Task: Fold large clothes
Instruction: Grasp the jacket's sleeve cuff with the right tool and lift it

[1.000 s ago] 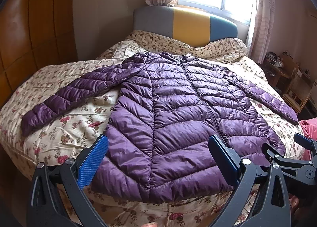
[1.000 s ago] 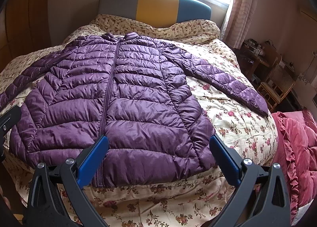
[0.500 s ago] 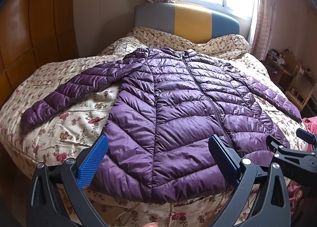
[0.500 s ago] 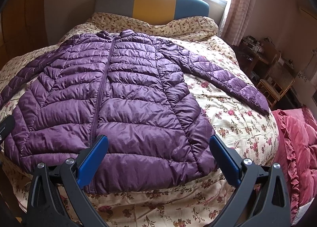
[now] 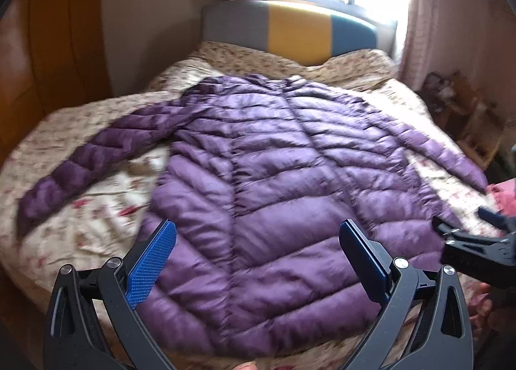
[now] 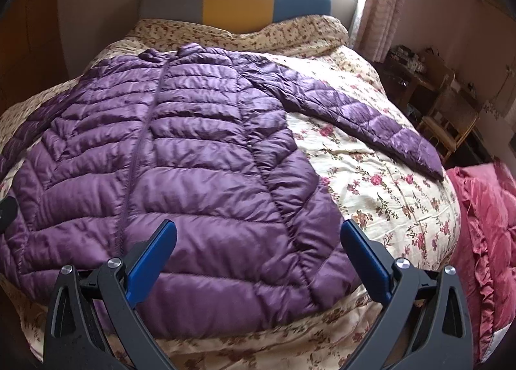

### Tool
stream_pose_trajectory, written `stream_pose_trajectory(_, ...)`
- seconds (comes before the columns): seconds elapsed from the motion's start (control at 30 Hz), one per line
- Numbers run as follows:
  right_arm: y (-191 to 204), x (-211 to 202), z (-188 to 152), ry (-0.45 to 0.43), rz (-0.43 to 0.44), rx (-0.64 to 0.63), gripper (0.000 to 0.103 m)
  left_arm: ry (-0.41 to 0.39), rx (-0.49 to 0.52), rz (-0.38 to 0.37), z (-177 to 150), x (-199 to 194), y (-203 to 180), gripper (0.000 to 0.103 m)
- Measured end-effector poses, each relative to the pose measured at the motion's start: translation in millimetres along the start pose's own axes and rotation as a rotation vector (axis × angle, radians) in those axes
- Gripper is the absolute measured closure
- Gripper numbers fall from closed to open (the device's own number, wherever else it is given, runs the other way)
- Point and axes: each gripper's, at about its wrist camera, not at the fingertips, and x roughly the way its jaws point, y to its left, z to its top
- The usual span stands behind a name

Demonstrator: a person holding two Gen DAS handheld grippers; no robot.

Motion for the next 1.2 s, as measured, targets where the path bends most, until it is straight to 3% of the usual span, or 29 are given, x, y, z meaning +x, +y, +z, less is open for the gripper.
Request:
stream_pose_trajectory(0.1,-34,24,6,0.052,-0.004,0.090,0.033,0.013,0.027,0.011,14,21,-5,0.003)
stream_pose_trajectory(0.23,-92,56,15,0.094,-0.050,0.222,0.038,0.035,0.057,0.016,36,55,-10,0.003)
stream_pose_trajectory(0.5,-249,114,40,0.142,-0.262,0.520,0.038,0.066,0.099,0.028,84,129,-18,0.003)
stream_pose_trajectory(0.67,-318,136,57,0.149,-0.354,0.666,0.038,0.071,0.124,0.027,104,167,-23,0.003)
stream_pose_trajectory(0.77,-348,150,63,0.156,-0.385,0.740,0.034,0.089,0.121,0.035,114,191,-21,0.003)
stream_pose_trajectory(0.9,-364,176,65,0.204,-0.367,0.797,0.016,0.138,0.090,0.050,127,220,-12,0.003)
stream_pose_trajectory(0.97,-362,182,69,0.208,-0.379,0.799,0.016,0.155,0.060,0.053,132,232,-3,0.003)
stream_pose_trajectory(1.03,-358,181,72,0.202,-0.382,0.796,0.029,0.172,0.036,0.069,135,242,5,0.003)
stream_pose_trajectory(1.07,-356,182,74,0.191,-0.374,0.785,0.052,0.181,0.017,0.062,136,247,11,0.003)
stream_pose_trajectory(1.1,-353,183,78,0.179,-0.339,0.774,0.068,0.187,0.005,0.063,137,249,14,0.003)
stream_pose_trajectory(1.17,-344,185,88,0.171,-0.315,0.740,0.090,0.192,-0.007,0.070,138,253,20,0.003)
stream_pose_trajectory(1.2,-340,185,92,0.165,-0.309,0.729,0.091,0.195,-0.013,0.068,138,254,22,0.003)
